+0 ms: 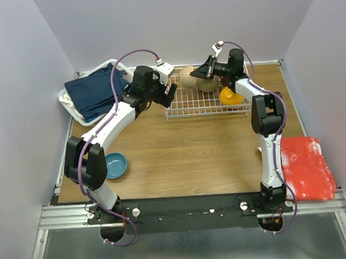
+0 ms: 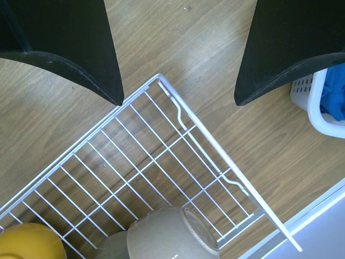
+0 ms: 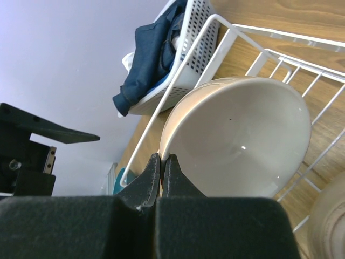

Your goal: Load the bowls into the dish rack

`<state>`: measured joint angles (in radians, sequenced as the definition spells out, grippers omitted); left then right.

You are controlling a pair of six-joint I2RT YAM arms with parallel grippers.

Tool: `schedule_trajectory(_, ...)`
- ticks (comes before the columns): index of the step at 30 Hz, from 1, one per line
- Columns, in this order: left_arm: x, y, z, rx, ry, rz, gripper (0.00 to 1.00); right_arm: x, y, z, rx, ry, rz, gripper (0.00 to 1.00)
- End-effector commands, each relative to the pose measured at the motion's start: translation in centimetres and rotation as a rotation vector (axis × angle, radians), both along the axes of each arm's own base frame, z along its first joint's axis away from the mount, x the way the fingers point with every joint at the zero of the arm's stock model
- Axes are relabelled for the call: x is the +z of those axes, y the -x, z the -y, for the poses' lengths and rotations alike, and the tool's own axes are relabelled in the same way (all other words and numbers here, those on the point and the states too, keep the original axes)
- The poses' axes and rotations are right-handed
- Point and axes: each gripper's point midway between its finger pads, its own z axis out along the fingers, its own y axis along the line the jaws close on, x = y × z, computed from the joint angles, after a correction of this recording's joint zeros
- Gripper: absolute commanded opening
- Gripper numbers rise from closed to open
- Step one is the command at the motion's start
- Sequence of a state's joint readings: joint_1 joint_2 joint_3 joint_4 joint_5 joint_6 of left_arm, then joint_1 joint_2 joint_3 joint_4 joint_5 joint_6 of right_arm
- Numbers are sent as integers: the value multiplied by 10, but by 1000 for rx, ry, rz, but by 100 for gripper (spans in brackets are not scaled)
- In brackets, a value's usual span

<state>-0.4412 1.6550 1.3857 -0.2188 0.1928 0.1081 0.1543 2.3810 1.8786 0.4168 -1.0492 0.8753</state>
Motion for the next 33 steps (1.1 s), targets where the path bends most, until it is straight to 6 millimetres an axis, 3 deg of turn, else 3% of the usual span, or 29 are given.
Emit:
schedule_trajectory(1, 7, -4, 11, -24, -6, 23, 93, 4, -18, 9, -46, 8, 75, 1)
schedule_trajectory(7, 3, -8, 16, -31, -4, 23, 93, -5, -26, 22, -83, 38, 74, 1)
schedule_trajectory(14, -10, -29, 24, -28, -22, 26, 93, -11, -32, 39, -130, 98, 72, 2)
schedule_trajectory(21, -22, -40, 26, -17, -34, 20, 93, -11, -35, 53, -172, 212, 118, 14)
schedule_trajectory(24, -25, -42, 25, -12, -46, 29, 93, -5, -39, 69, -224, 285, 142, 20)
schedule_trajectory(25, -26, -44, 24, -8, -48, 32, 93, -14, -40, 81, -267, 328, 100, 22)
schedule_trajectory(26, -27, -46, 24, -5, -47, 33, 93, -7, -41, 87, -290, 349, 111, 24)
schedule_trajectory(31, -28, -52, 24, 5, -39, 31, 93, -10, -40, 132, -396, 499, 99, 34)
schedule_trajectory(33, -29, -55, 24, 6, -38, 30, 93, 0, -35, 143, -422, 538, 121, 36)
